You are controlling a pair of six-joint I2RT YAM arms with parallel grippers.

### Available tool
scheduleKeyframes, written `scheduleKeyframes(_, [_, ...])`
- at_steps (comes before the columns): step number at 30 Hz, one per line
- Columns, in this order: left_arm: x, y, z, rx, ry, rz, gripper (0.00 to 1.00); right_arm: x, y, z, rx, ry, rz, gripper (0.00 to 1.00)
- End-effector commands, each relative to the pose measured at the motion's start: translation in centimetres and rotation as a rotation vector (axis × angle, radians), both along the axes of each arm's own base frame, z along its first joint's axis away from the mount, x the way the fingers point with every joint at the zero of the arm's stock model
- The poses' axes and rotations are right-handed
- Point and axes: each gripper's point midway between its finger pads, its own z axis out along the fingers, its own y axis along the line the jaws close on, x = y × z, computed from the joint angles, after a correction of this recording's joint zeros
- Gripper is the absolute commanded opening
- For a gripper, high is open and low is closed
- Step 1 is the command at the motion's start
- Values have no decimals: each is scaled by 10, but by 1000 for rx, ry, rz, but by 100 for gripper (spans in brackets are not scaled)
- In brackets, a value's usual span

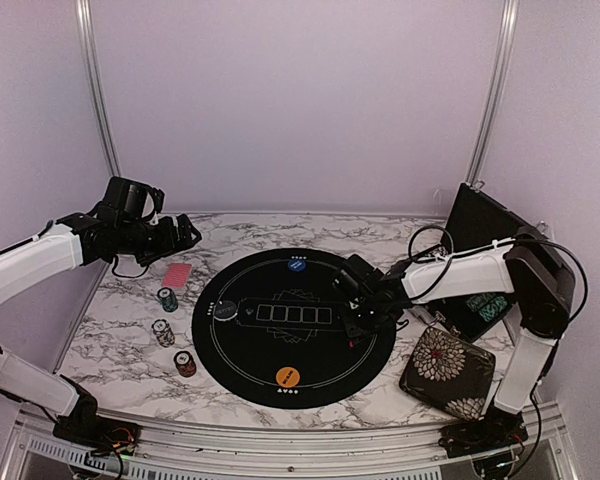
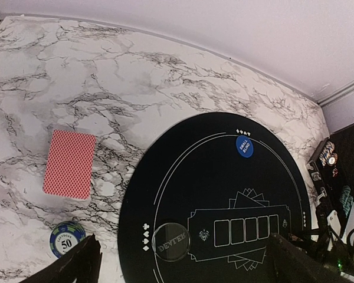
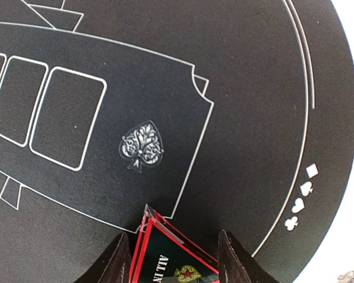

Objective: Distribute texas hold em gaming equipment
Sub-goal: Move the all-in button to the poker table mat, then pick up the pile of poker chips from the center of the board.

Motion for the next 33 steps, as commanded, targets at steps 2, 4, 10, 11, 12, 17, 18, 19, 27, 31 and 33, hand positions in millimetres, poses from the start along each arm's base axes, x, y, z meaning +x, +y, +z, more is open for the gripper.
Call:
scheduleKeyframes(2, [3,4,8,0,-26,13,99,8,4,22,3,-28,15,50])
scheduleKeyframes(4, [0,6,7,16,-15,17,99,17,12,35,32,-59,22,51])
scheduleKeyframes(10, [-8,22,-4,103,38,54,99,41,33,74,142,-146,58,59])
scheduleKeyframes(11, [-10,26,-6,122,50,64,99,44,37,81,166,-159,66,60])
scheduleKeyframes(12, [-12,30,-8,143,64,72,99,47,39,87,189,-170,73,61])
scheduleKeyframes(17, [-24,50,-26,249,144,116,99,64,49,120,301,-250,111,62])
scheduleKeyframes(18, [-27,52,-30,265,160,118,99,67,50,127,323,-268,117,62])
scheduleKeyframes(19, [-29,56,-34,285,177,125,99,70,50,135,346,-285,122,62])
scheduleKeyframes(27, [-34,72,-65,367,303,126,99,88,54,181,513,-368,179,62])
scheduleKeyframes(31, [-32,74,-77,386,348,102,98,91,53,186,517,-379,198,62])
scheduleKeyframes(33, [-30,73,-81,390,365,84,98,92,51,188,519,-384,203,61])
